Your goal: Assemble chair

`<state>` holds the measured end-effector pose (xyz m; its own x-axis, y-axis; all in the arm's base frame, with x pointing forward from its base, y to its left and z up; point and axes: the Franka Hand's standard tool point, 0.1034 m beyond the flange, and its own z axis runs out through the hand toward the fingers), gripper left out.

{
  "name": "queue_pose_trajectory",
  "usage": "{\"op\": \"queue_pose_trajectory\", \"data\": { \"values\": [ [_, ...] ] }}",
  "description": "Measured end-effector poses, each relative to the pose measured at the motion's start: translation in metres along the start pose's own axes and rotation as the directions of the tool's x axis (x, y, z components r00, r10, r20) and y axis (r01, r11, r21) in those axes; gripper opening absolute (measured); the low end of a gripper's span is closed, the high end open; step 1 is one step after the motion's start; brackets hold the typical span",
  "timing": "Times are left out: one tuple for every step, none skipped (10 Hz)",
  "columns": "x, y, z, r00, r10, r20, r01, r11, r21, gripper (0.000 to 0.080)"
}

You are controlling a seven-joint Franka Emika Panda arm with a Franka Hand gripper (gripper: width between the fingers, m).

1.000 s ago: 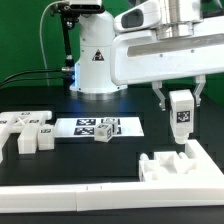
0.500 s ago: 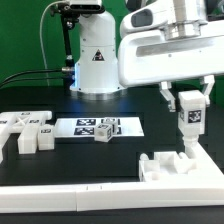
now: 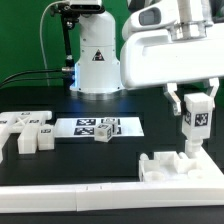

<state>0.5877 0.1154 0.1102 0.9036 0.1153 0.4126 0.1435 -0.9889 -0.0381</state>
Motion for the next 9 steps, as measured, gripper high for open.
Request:
{"op": "queue_pose_trajectory", "data": {
  "values": [
    [-0.007, -0.004, 0.009, 1.0, -0.007, 0.012, 0.007, 1.0, 0.002, 0.0284],
    [-0.008, -0.003, 0.013, 1.0, -0.016, 0.01, 0.016, 1.0, 0.001, 0.0284],
    [-0.01, -0.003, 0.017, 1.0, -0.016, 0.014, 0.016, 1.0, 0.0, 0.0284],
    [-0.012, -0.004, 0.02, 1.0, -0.018, 0.018, 0.018, 1.0, 0.001, 0.0284],
    [-0.012, -0.004, 0.021, 1.0, -0.018, 0.015, 0.018, 1.0, 0.001, 0.0284],
    [-0.009, -0.005, 0.022, 1.0, -0.02, 0.001, 0.02, 1.0, 0.001, 0.0284],
    [-0.007, -0.007, 0.024, 1.0, -0.023, -0.011, 0.023, 1.0, 0.001, 0.0284],
    [-0.004, -0.008, 0.025, 1.0, -0.023, -0.018, 0.023, 1.0, 0.001, 0.0284],
    [-0.002, -0.007, 0.026, 0.999, -0.023, -0.027, 0.023, 1.0, 0.0, 0.0284]
  ]
}}
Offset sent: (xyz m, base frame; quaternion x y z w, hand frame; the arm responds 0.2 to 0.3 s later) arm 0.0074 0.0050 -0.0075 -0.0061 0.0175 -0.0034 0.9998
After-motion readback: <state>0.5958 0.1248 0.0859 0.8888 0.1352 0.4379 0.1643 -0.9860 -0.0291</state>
